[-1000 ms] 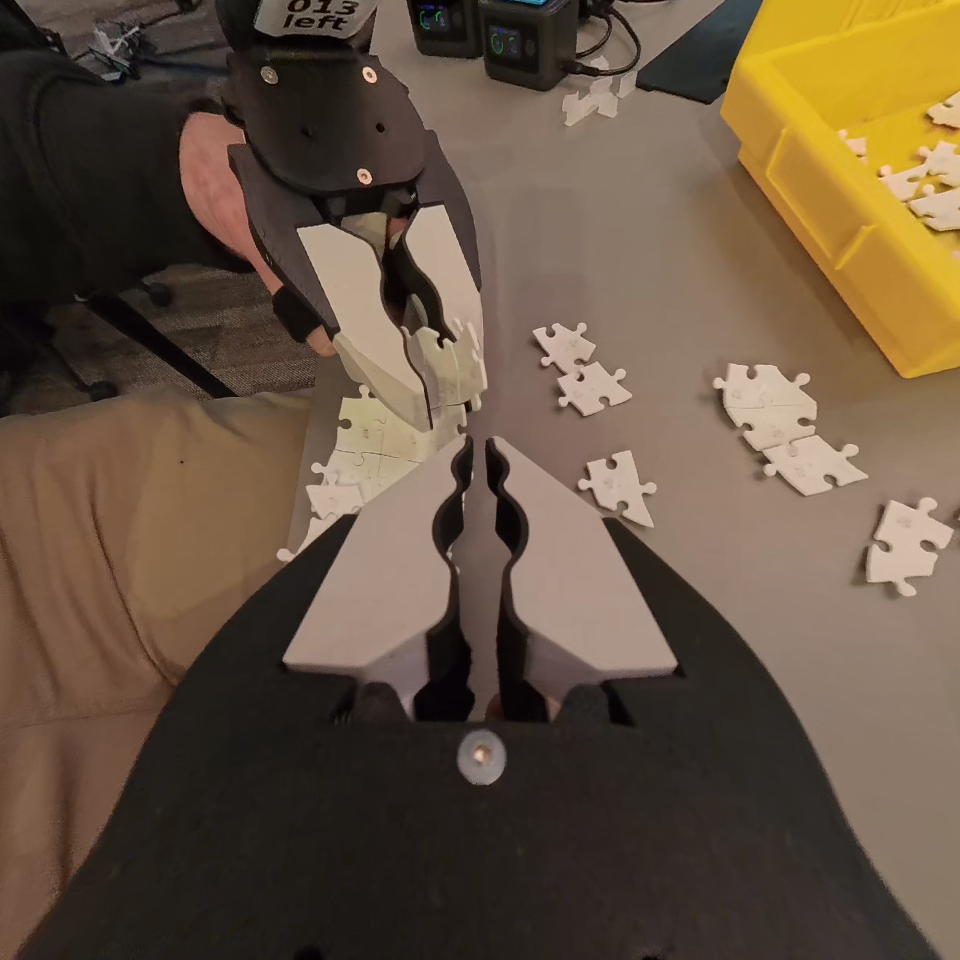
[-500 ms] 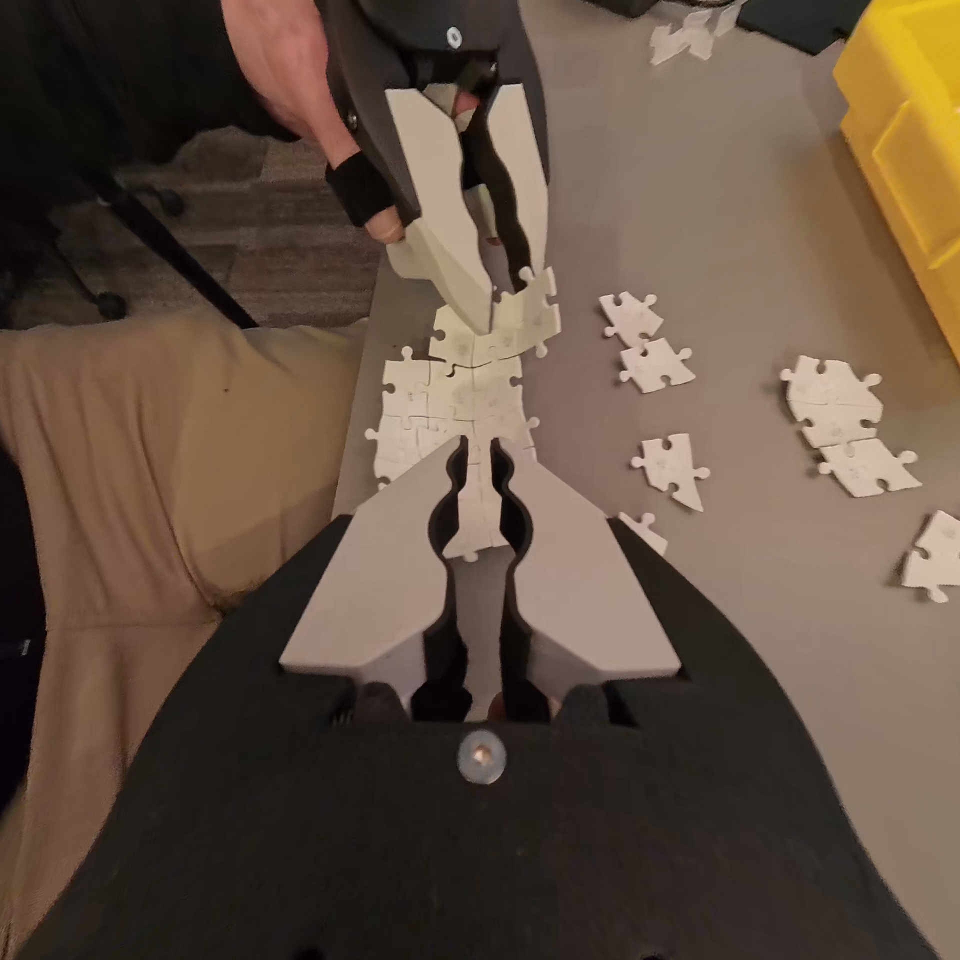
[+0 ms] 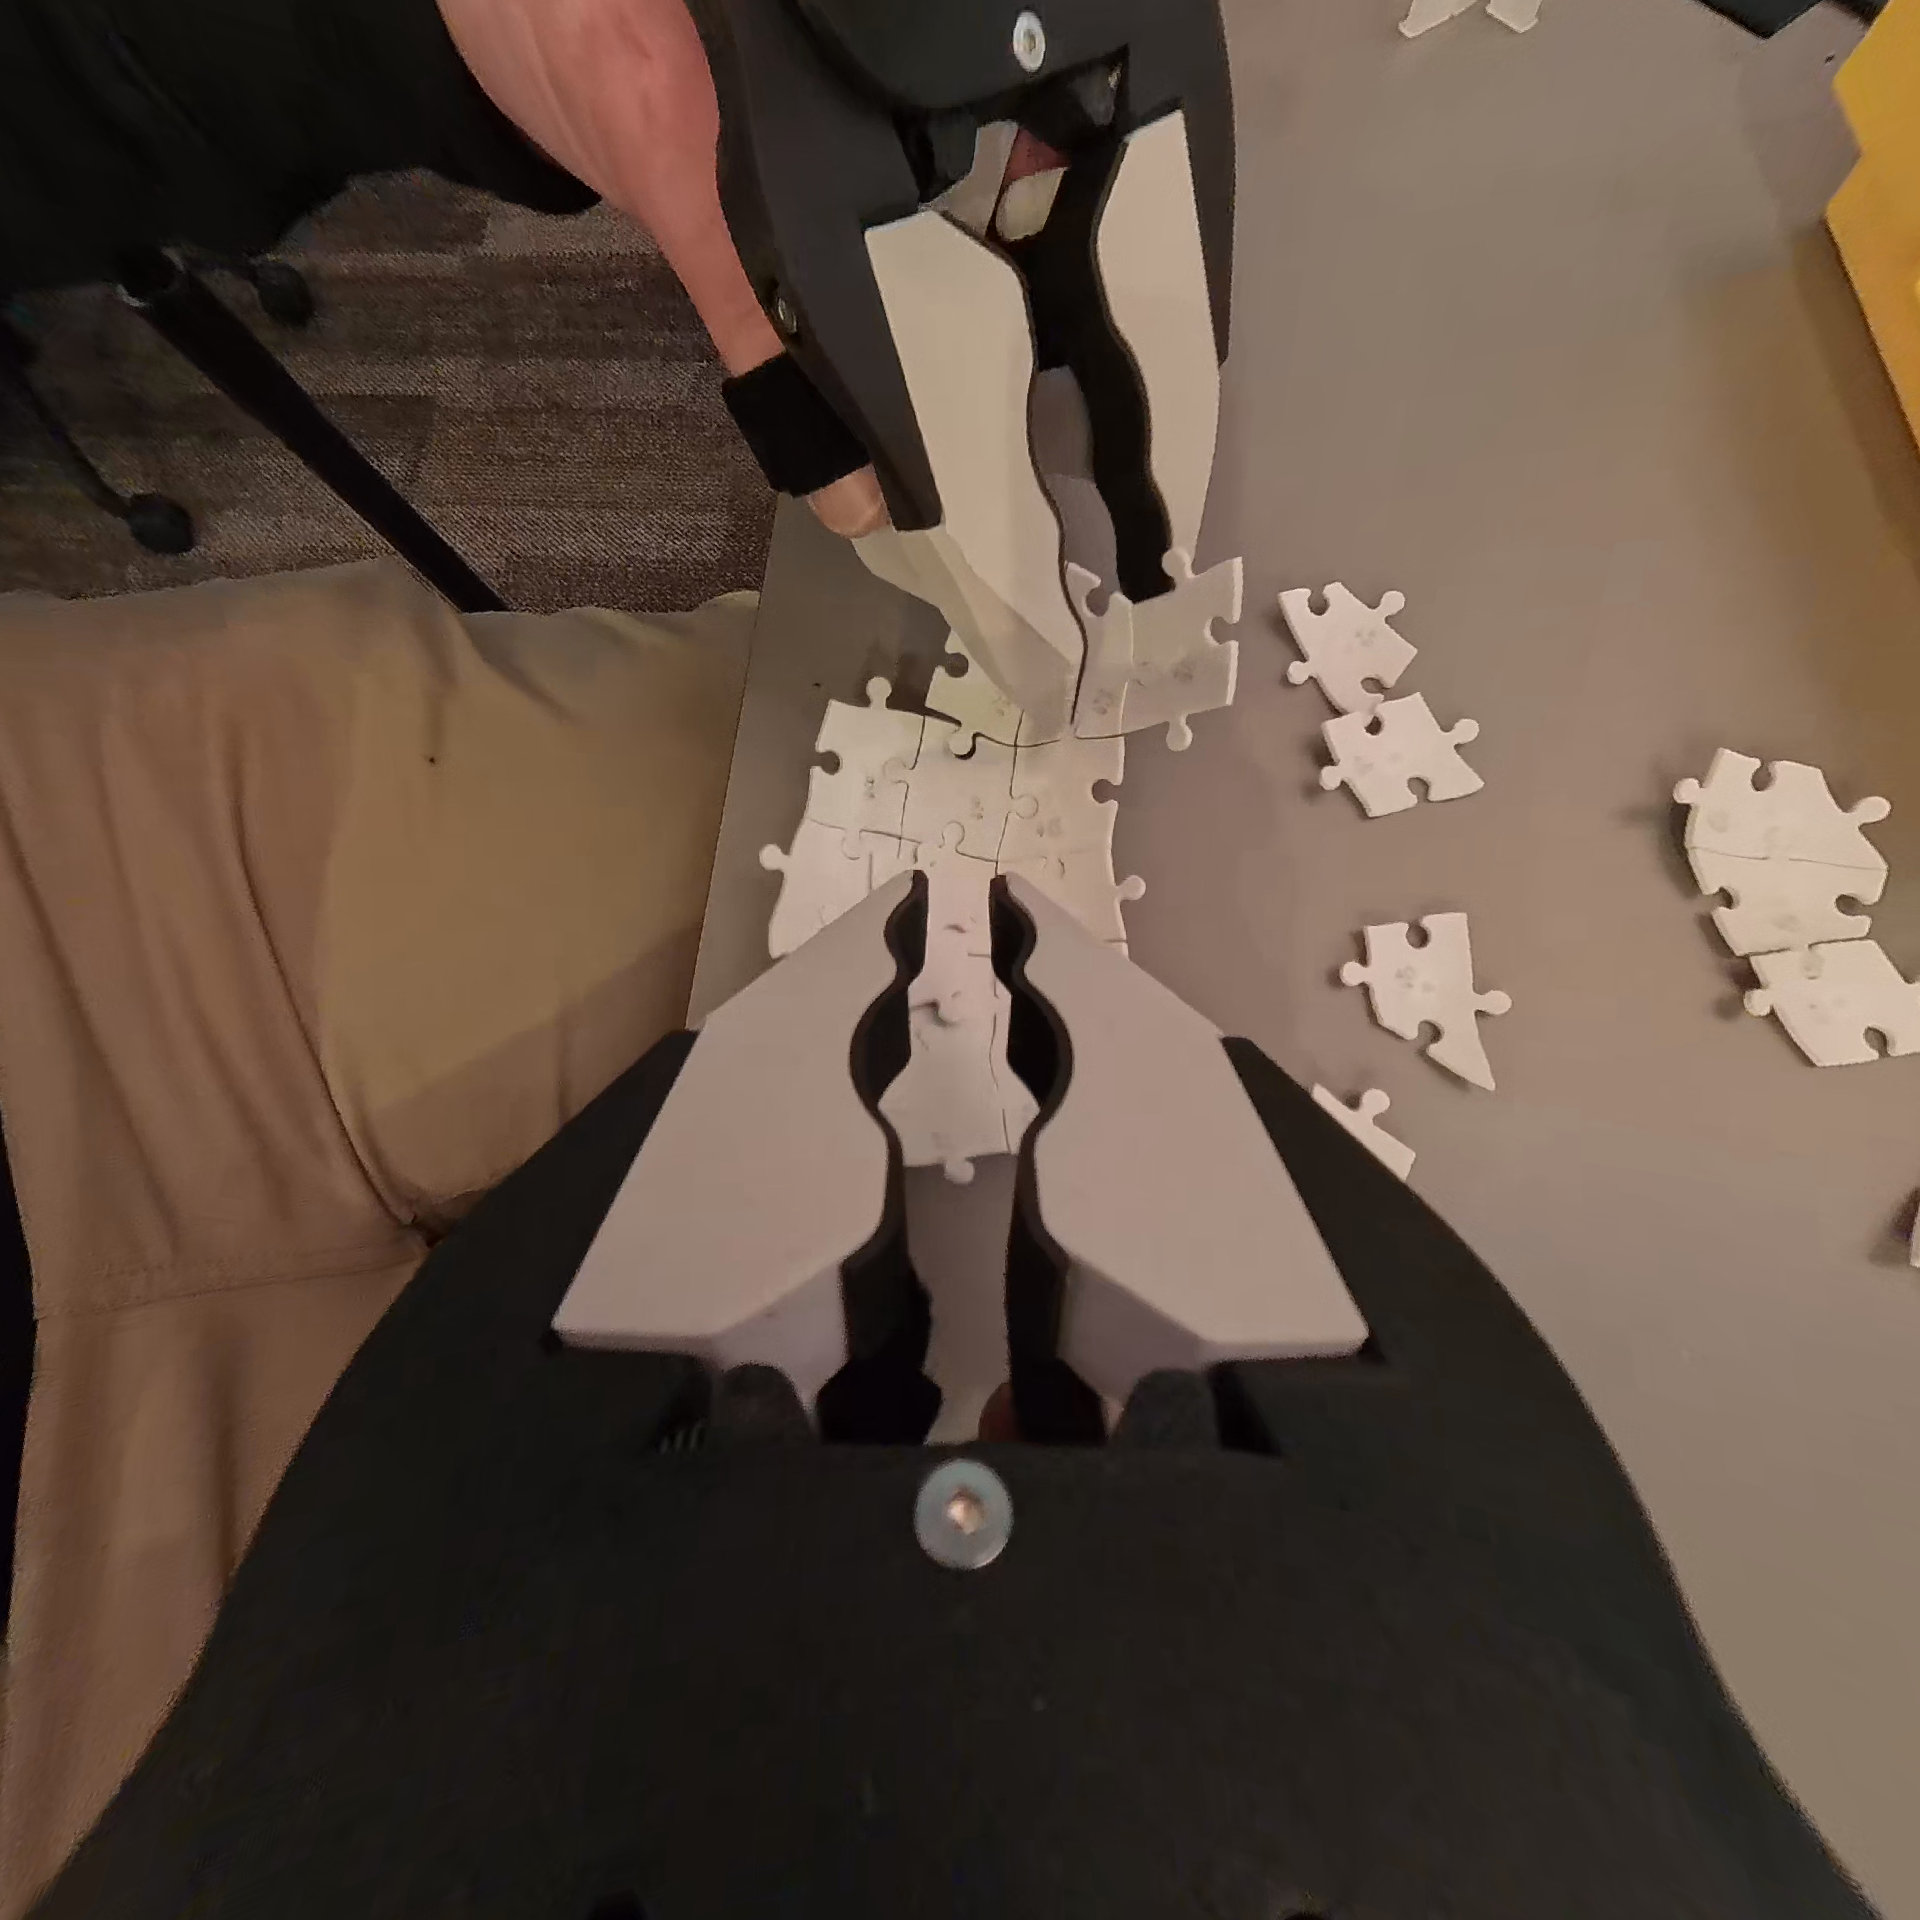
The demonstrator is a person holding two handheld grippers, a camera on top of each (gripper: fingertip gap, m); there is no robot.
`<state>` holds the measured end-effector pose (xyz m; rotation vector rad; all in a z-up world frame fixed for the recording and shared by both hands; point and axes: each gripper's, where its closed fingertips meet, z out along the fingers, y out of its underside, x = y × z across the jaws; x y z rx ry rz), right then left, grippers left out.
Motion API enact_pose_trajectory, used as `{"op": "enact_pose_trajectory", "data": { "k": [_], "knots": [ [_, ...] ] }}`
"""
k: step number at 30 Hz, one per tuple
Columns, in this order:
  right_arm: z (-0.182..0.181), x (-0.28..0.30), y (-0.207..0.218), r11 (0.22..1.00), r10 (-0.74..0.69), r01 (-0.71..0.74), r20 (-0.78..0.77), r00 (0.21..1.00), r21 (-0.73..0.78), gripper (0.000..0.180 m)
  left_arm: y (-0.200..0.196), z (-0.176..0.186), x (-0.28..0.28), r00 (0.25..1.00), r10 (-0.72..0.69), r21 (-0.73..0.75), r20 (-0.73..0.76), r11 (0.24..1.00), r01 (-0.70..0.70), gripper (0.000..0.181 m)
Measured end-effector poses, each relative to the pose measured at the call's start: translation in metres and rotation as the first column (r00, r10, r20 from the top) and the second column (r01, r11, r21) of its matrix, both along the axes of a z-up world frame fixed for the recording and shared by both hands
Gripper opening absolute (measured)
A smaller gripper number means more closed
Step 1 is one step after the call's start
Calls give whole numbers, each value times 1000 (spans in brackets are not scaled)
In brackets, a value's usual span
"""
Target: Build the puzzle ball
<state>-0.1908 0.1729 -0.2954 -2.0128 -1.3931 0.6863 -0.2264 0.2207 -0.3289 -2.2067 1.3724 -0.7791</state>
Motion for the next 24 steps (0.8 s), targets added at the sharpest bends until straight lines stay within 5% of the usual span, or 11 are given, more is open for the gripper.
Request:
{"op": "enact_pose_trajectory", "data": {
  "k": [24],
  "knots": [
    [-42,-28,-4,991,136,-133,206,969,-29,0,-26,-2,-22,989,127,-100,-71,986,-134,23]
  ]
}}
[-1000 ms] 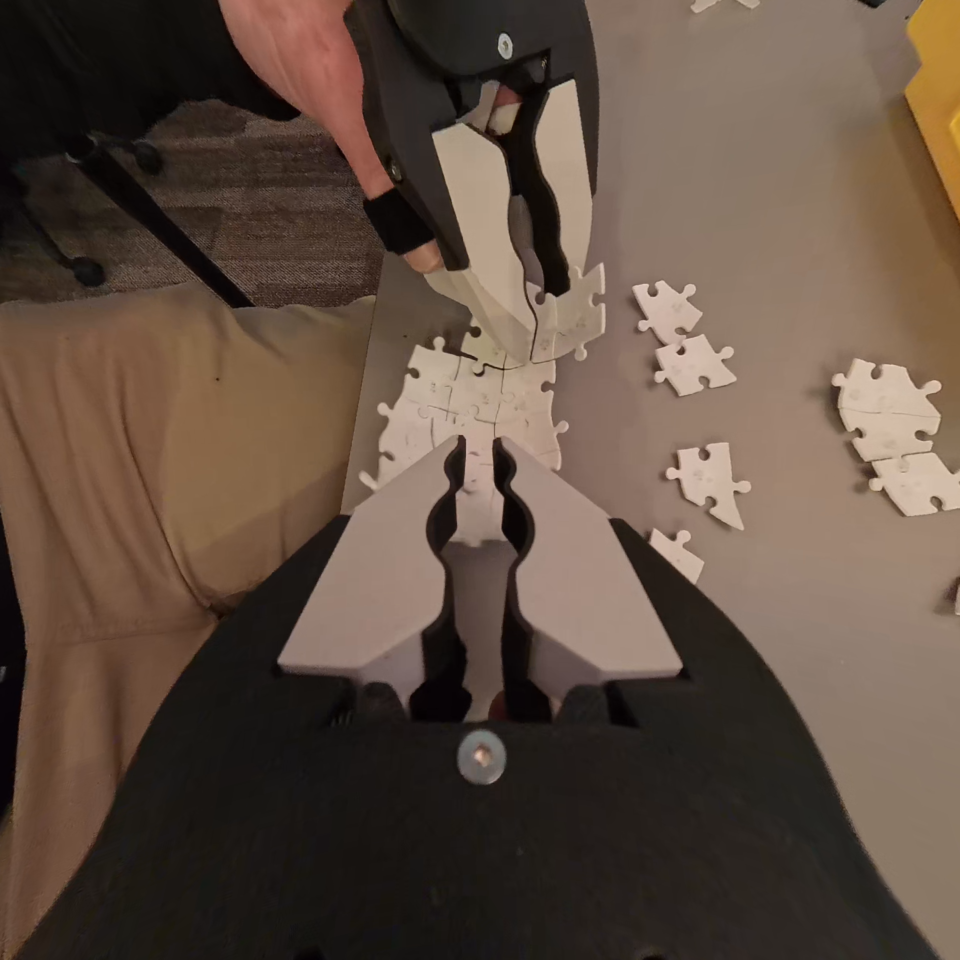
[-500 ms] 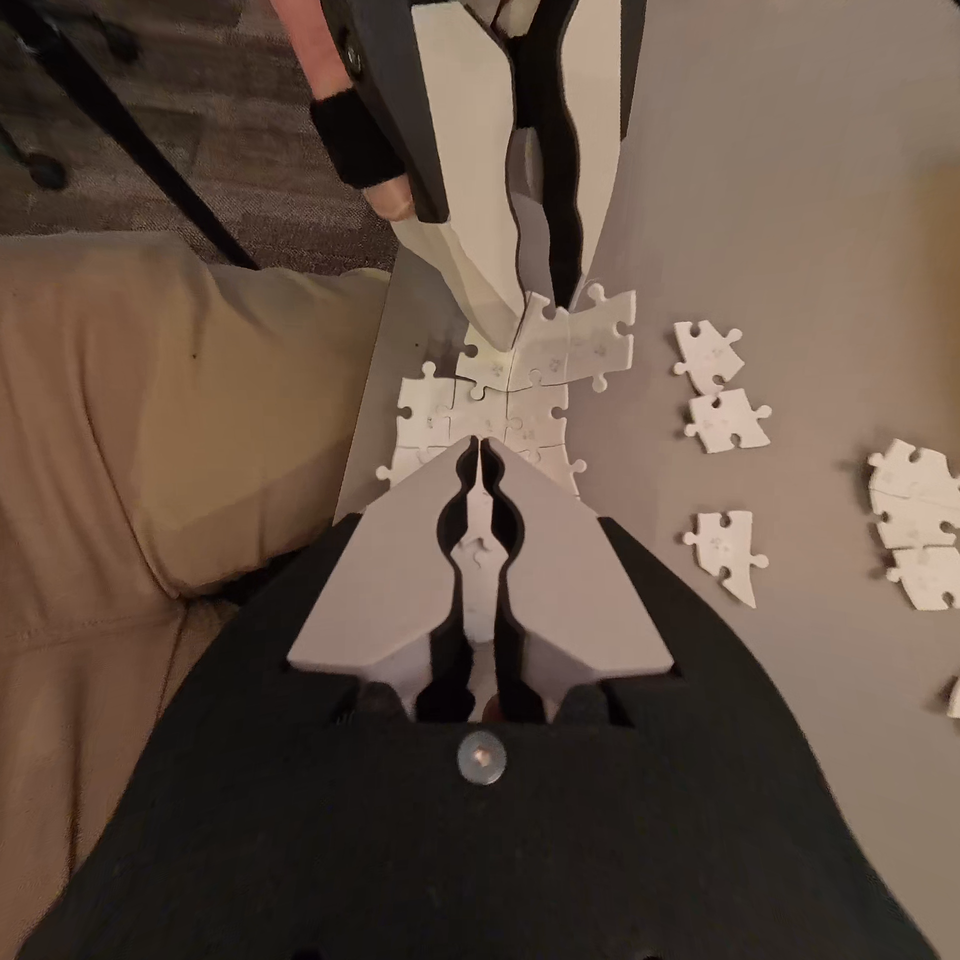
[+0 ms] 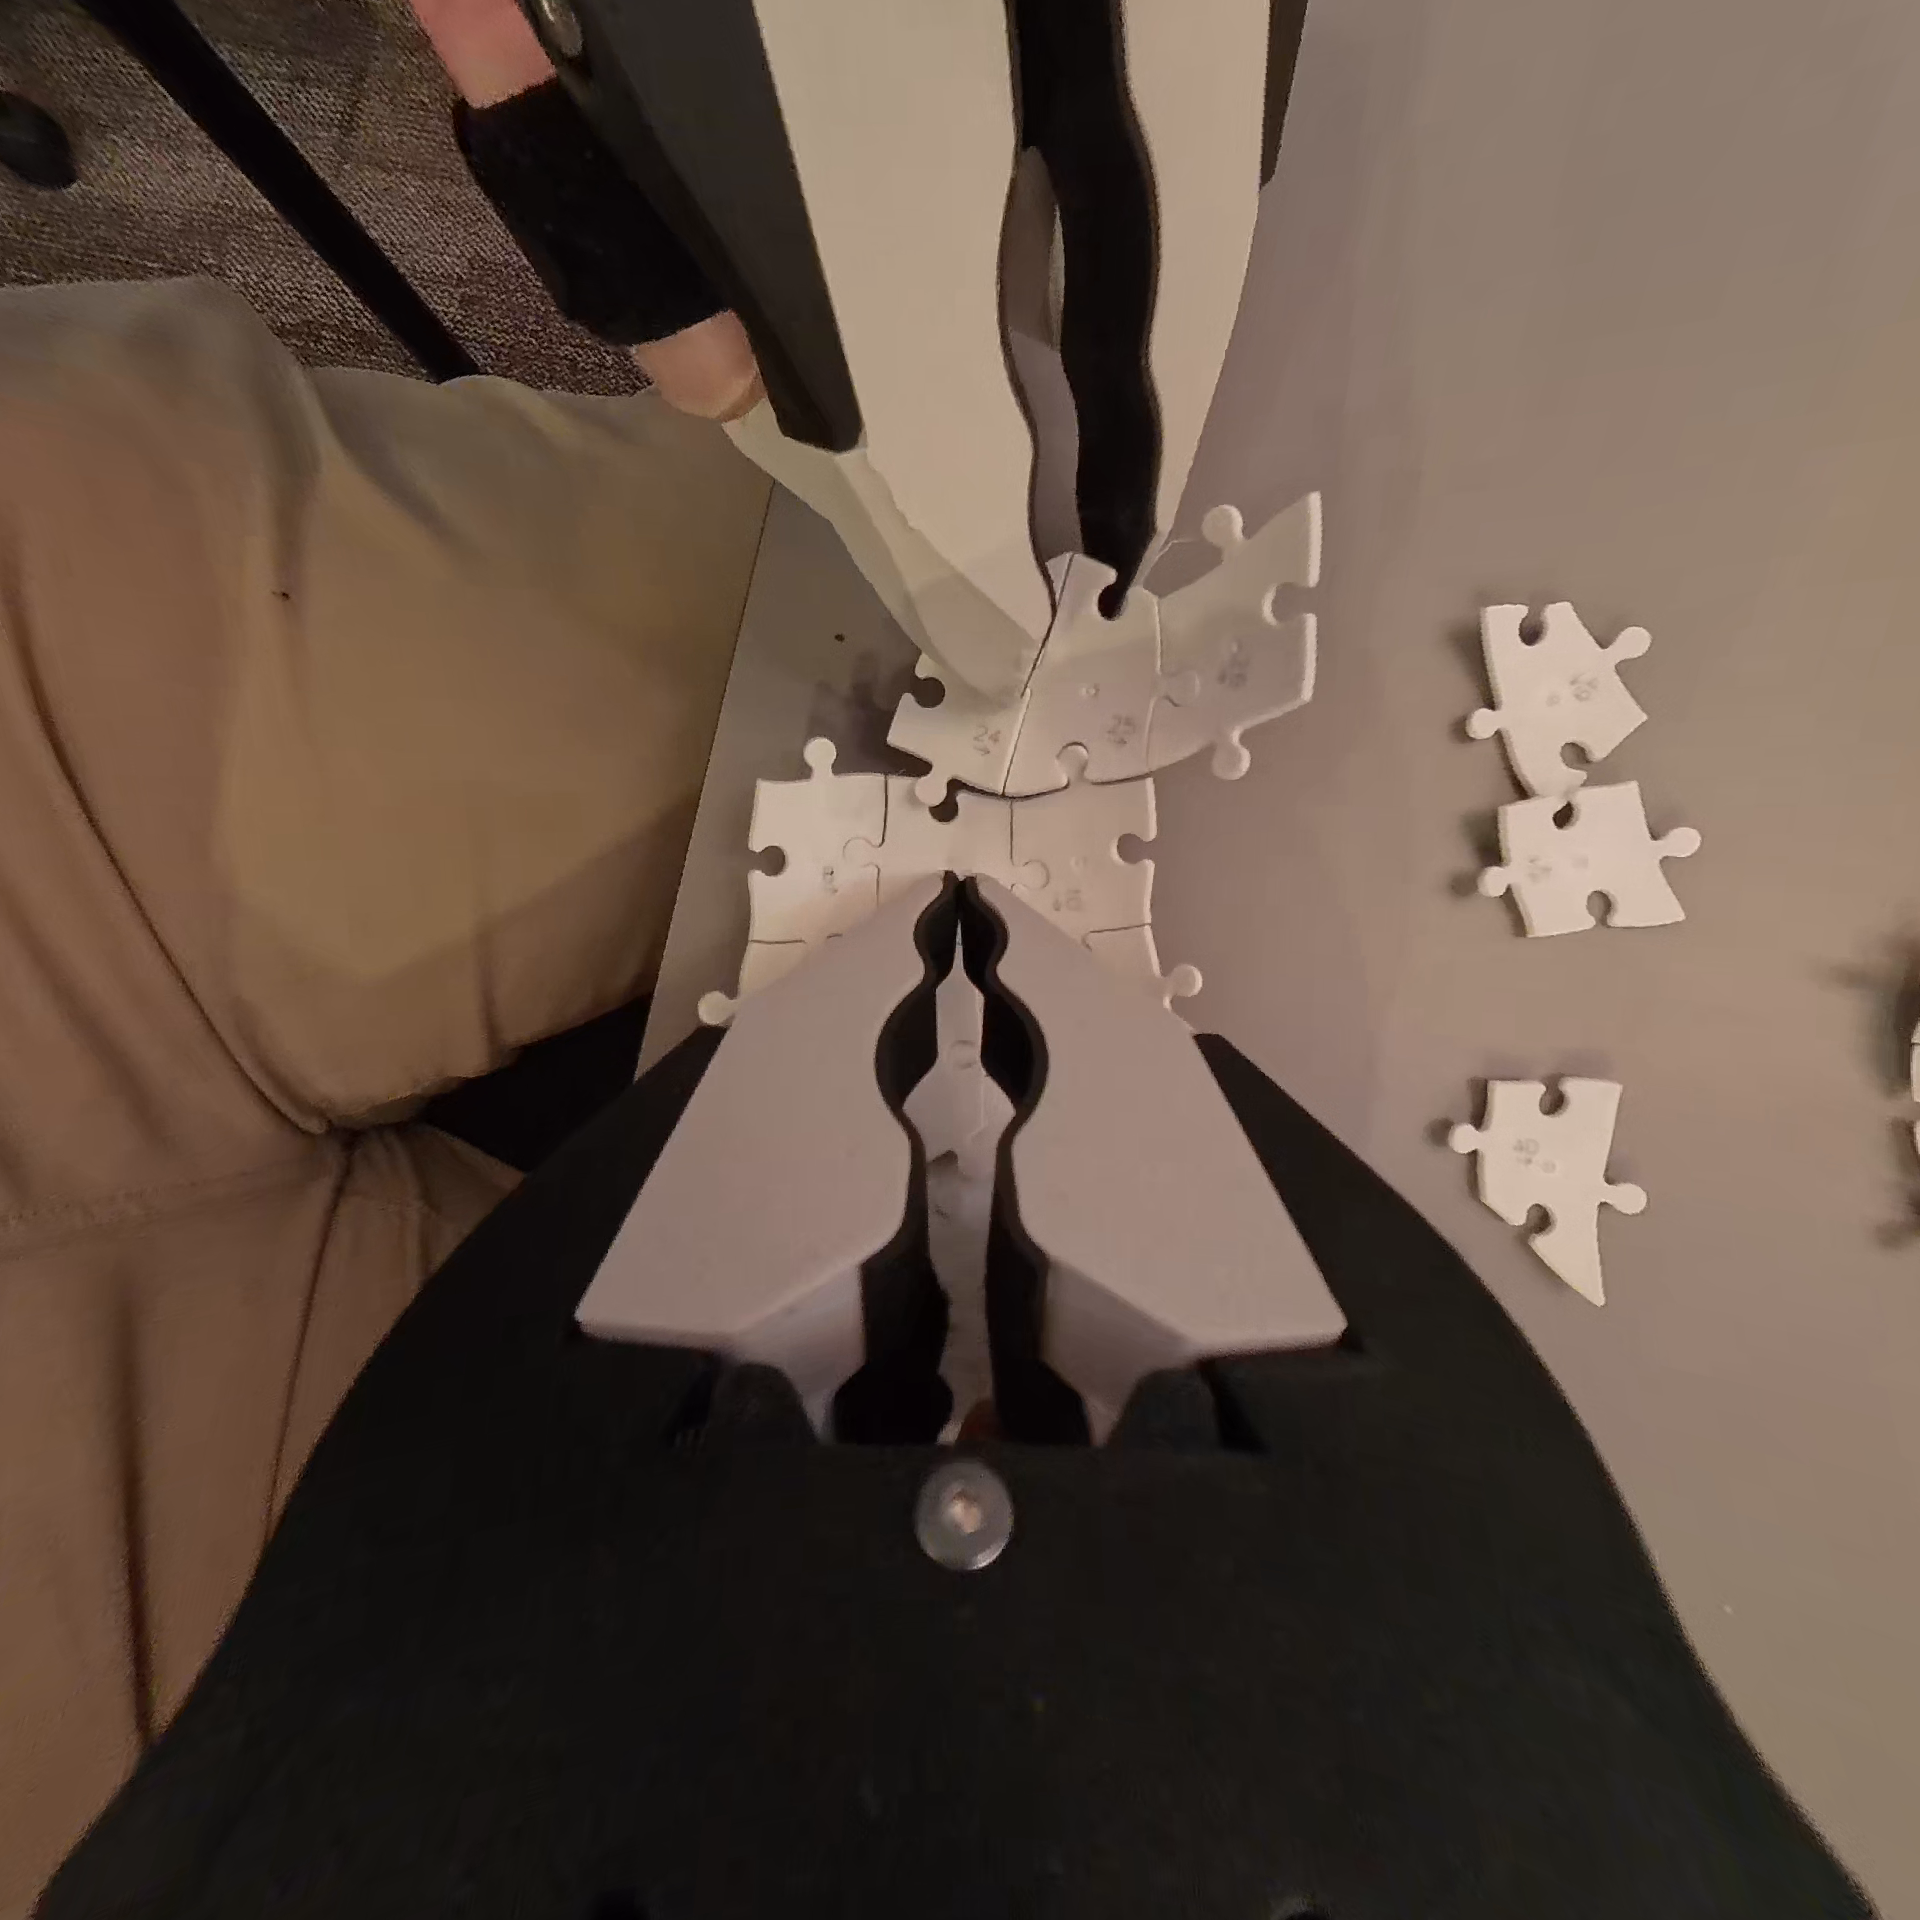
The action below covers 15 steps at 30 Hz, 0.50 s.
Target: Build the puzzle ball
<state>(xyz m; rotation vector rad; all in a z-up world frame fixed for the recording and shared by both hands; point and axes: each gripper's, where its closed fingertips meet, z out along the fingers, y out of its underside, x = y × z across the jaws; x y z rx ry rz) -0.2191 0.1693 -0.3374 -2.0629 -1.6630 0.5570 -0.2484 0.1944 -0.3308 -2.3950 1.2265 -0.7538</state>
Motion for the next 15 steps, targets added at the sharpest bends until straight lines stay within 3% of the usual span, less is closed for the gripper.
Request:
{"op": "enact_pose_trajectory", "data": {
  "k": [7,15],
  "knots": [
    [0,-2,2,999,-37,37,3,999,-15,0,2,8,-7,998,46,-22,52,999,-45,31],
    [0,-11,12,978,-204,203,-22,979,-50,0,11,6,-12,991,110,-34,82,994,-107,29]
  ]
}}
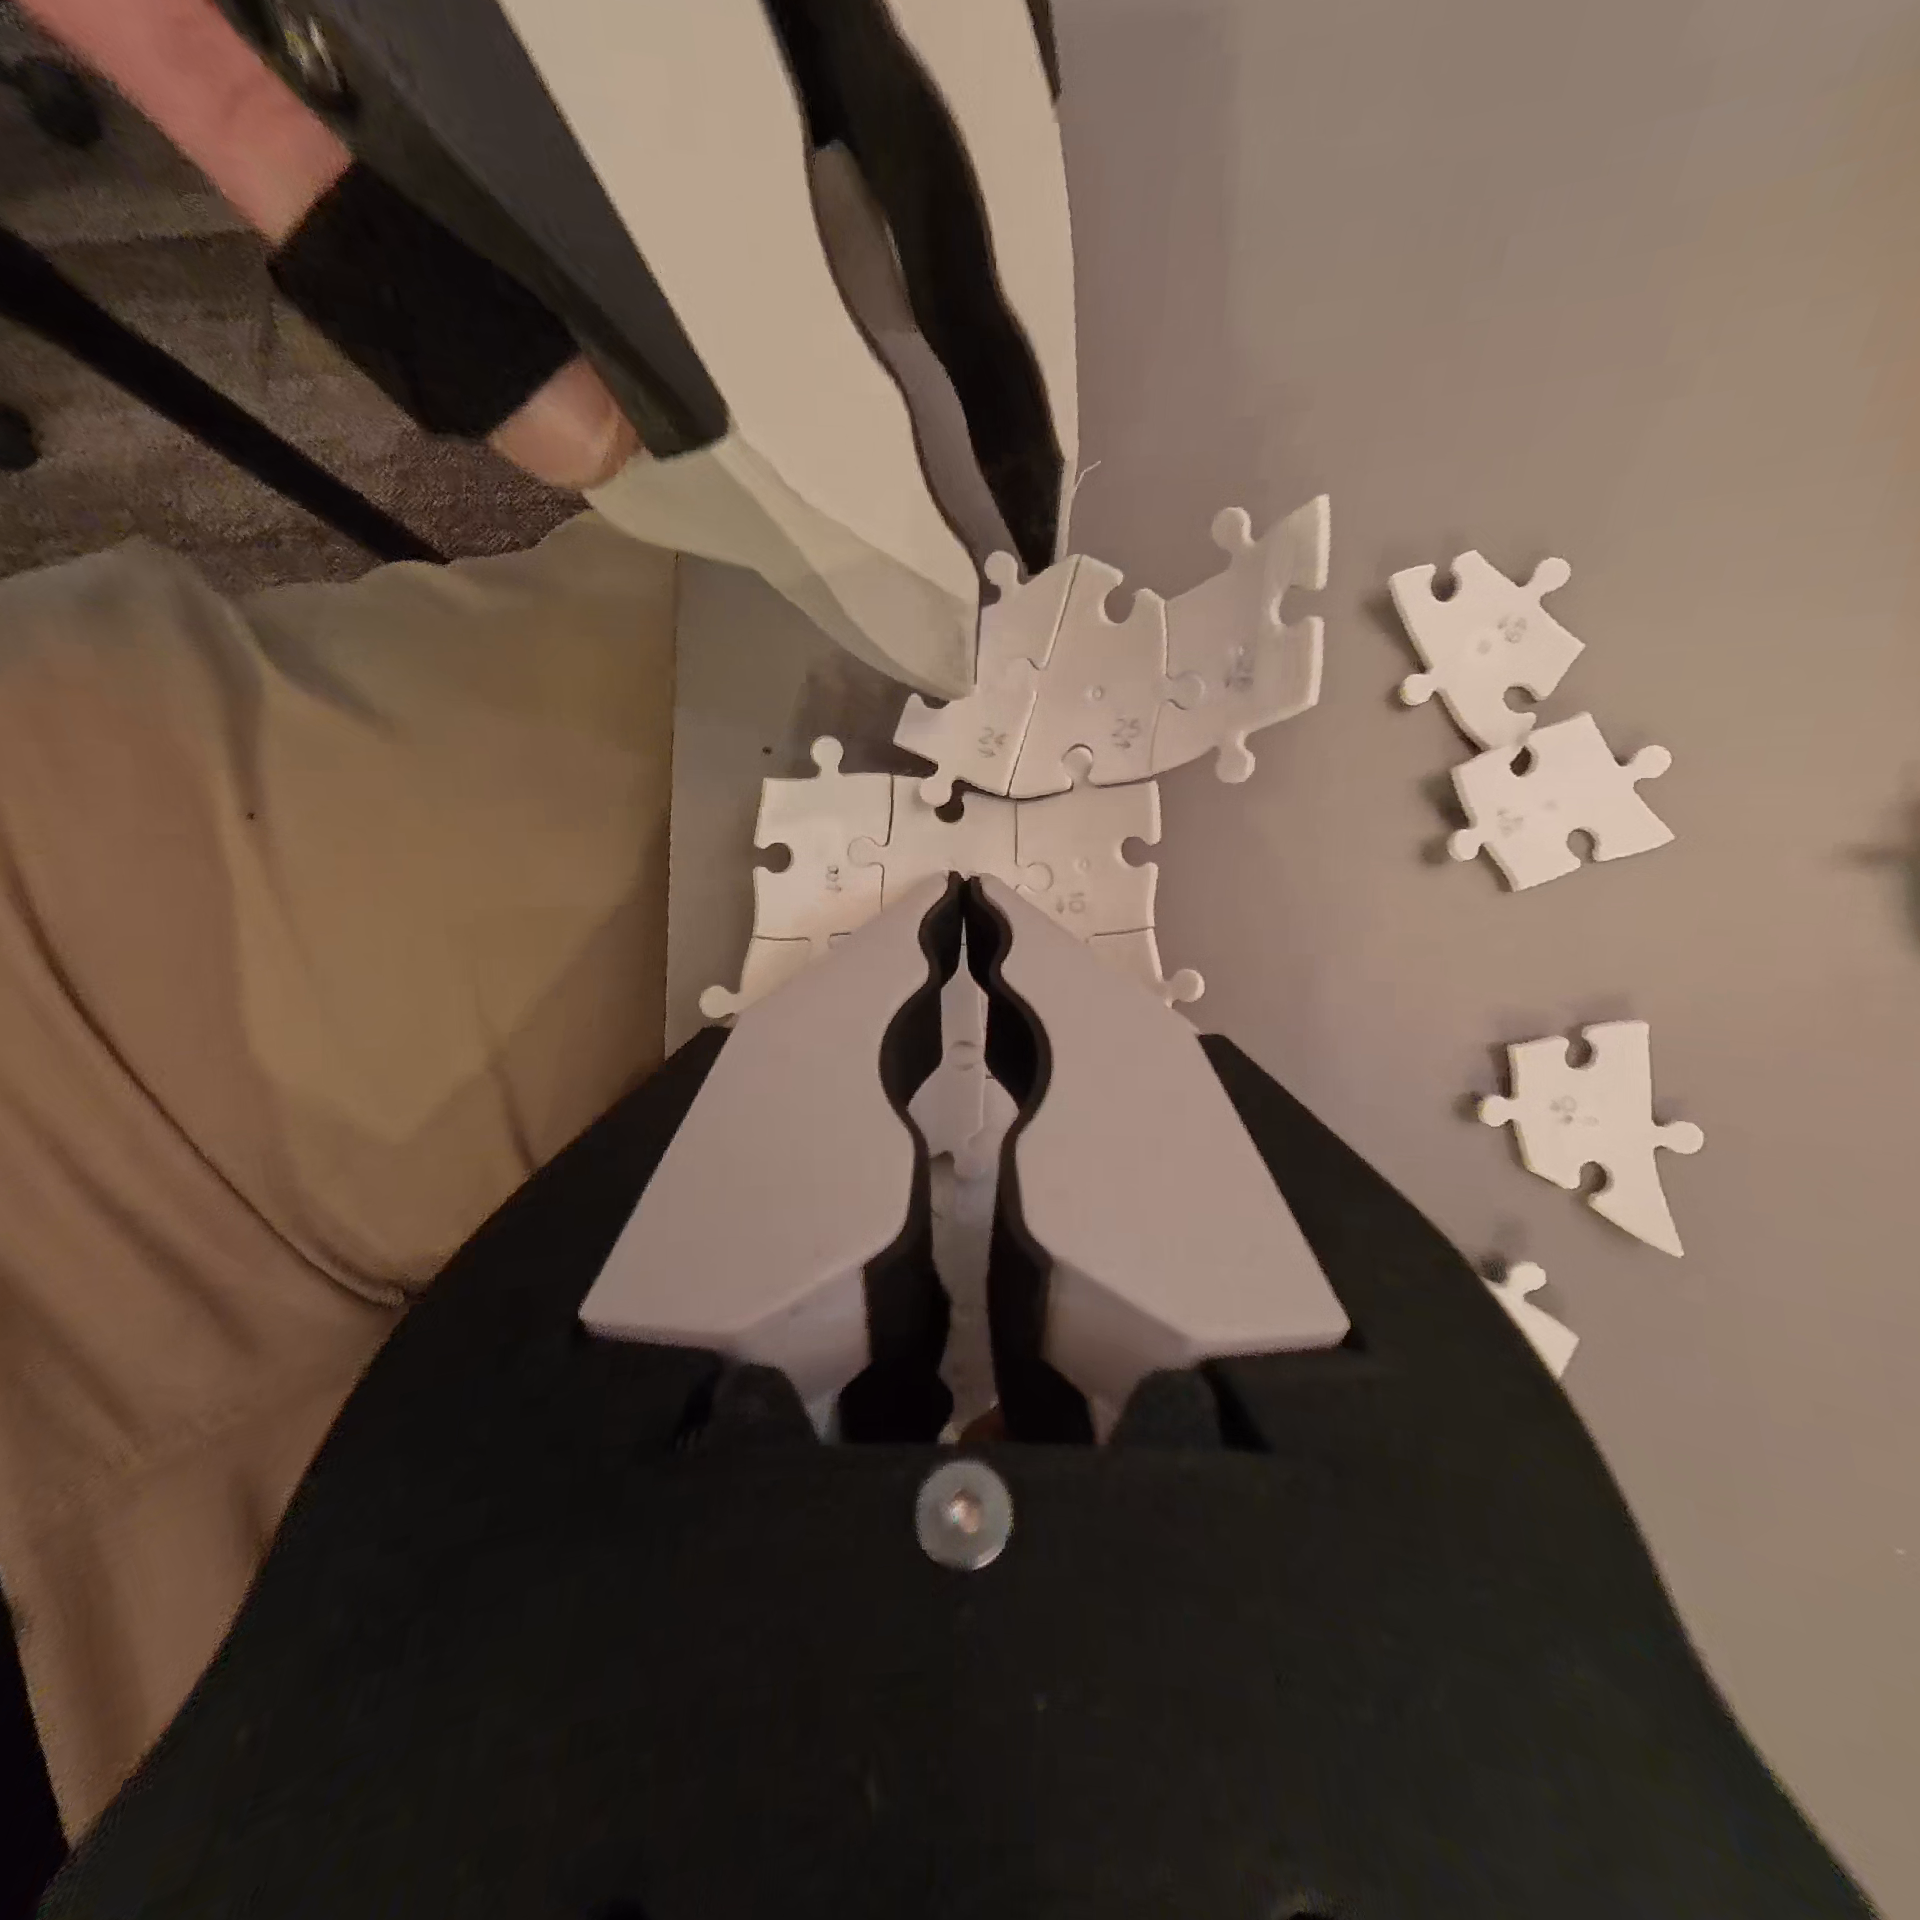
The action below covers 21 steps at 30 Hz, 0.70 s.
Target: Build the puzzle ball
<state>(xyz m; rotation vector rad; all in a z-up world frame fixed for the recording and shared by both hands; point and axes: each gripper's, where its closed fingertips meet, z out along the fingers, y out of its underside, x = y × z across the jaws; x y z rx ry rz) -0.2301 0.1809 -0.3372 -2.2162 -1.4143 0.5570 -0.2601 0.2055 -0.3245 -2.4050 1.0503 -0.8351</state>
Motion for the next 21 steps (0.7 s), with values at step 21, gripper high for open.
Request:
{"op": "enact_pose_trajectory", "data": {
  "k": [21],
  "knots": [
    [1,-8,7,995,-98,98,0,995,11,0,8,-7,1,975,84,165,-207,985,-50,25]
  ]
}}
